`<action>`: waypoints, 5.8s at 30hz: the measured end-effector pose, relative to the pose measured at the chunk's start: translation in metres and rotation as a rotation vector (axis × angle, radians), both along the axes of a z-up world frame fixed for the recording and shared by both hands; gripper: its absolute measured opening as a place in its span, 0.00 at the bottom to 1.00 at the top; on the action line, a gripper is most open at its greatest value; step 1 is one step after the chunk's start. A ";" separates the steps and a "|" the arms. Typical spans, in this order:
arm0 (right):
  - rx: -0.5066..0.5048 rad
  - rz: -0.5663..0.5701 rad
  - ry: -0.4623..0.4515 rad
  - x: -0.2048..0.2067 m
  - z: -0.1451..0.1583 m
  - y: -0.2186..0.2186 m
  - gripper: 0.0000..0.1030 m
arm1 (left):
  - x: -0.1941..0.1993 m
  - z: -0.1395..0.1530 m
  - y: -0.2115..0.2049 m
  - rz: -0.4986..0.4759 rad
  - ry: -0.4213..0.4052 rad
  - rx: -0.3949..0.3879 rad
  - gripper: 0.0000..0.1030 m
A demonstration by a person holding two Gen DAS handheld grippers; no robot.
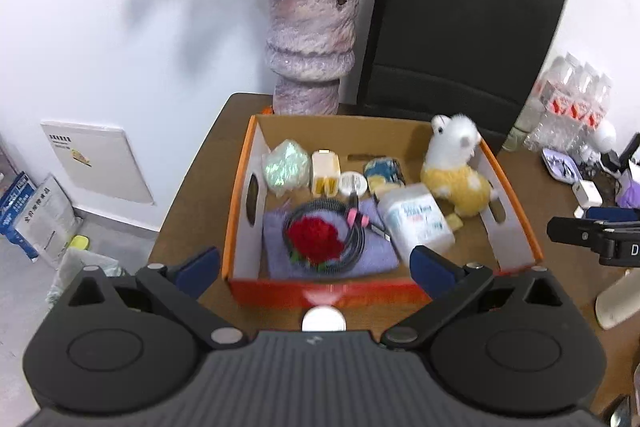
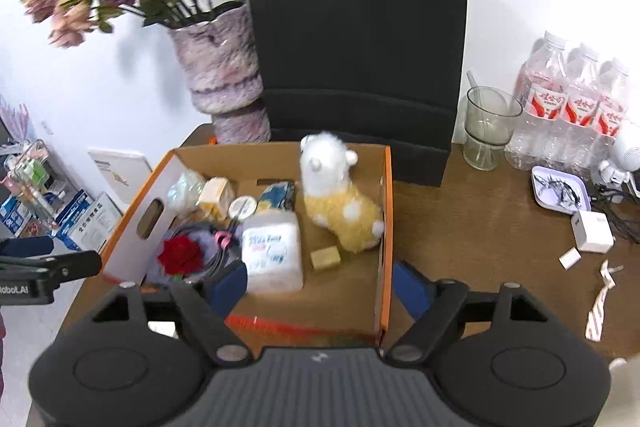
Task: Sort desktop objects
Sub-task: 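Withdraw both tools toward the navy zip case, then grasp the black cable with left tool while right grasps the navy case, then drop the black cable in the box with left tool while right places case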
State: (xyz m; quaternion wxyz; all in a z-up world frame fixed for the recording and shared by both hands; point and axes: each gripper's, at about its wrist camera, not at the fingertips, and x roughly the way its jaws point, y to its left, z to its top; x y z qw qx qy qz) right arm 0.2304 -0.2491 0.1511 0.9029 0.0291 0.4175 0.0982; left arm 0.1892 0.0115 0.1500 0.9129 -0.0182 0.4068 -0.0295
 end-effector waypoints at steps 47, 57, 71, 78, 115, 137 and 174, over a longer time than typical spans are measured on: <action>-0.024 0.038 -0.094 -0.155 -0.130 -0.049 0.66 | -0.100 -0.137 -0.084 -0.421 -0.158 -0.026 0.95; -0.031 0.028 -0.121 -0.145 -0.141 -0.036 0.76 | -0.067 -0.158 -0.129 -0.540 -0.140 -0.016 0.57; -0.113 0.094 -0.102 -0.212 -0.147 -0.010 0.66 | -0.196 -0.147 -0.087 -0.458 -0.111 -0.026 0.06; -0.076 0.115 -0.104 -0.236 -0.149 -0.002 0.71 | -0.204 -0.148 -0.087 -0.406 -0.124 -0.002 0.60; 0.096 0.093 -0.353 -0.104 0.002 0.004 0.58 | -0.063 0.081 -0.017 -0.225 -0.562 -0.277 0.03; 0.032 0.002 0.026 0.092 -0.112 0.043 0.59 | 0.081 -0.095 0.013 -0.287 -0.148 -0.238 0.76; -0.017 0.001 0.156 0.062 -0.034 0.024 0.79 | 0.046 -0.035 0.028 -0.086 -0.038 -0.063 0.99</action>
